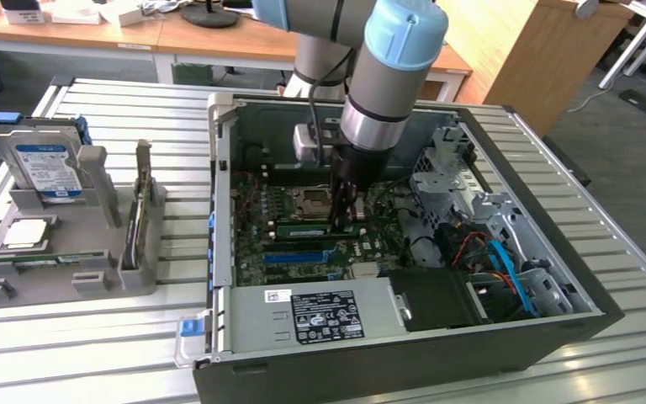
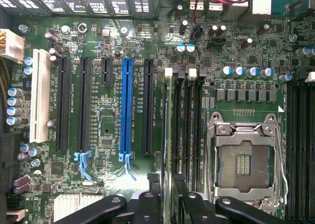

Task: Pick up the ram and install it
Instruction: 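Insert the ram into the slot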

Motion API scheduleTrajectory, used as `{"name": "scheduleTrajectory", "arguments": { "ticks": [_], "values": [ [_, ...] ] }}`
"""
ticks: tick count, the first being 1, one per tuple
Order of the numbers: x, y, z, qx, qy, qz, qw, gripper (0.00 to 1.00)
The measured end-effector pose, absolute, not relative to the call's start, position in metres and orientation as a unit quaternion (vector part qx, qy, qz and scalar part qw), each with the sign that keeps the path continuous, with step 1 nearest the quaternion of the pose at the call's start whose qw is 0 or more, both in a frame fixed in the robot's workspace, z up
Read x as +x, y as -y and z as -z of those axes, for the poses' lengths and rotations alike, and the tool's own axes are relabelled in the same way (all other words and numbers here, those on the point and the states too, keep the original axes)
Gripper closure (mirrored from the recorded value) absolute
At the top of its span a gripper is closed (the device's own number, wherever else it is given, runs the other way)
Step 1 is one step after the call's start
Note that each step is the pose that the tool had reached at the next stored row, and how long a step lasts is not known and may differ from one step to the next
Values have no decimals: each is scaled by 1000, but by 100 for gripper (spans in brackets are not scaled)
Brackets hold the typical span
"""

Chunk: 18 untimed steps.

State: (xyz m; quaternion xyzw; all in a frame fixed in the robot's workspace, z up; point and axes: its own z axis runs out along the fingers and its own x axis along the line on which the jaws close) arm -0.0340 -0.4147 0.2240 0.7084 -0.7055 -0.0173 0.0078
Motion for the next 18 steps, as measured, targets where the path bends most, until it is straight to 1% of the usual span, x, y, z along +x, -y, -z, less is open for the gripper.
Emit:
{"name": "scheduleTrajectory", "arguments": {
  "ticks": [18],
  "values": [
    [-34,415,-244,708,706,17,8,75]
  ]
}}
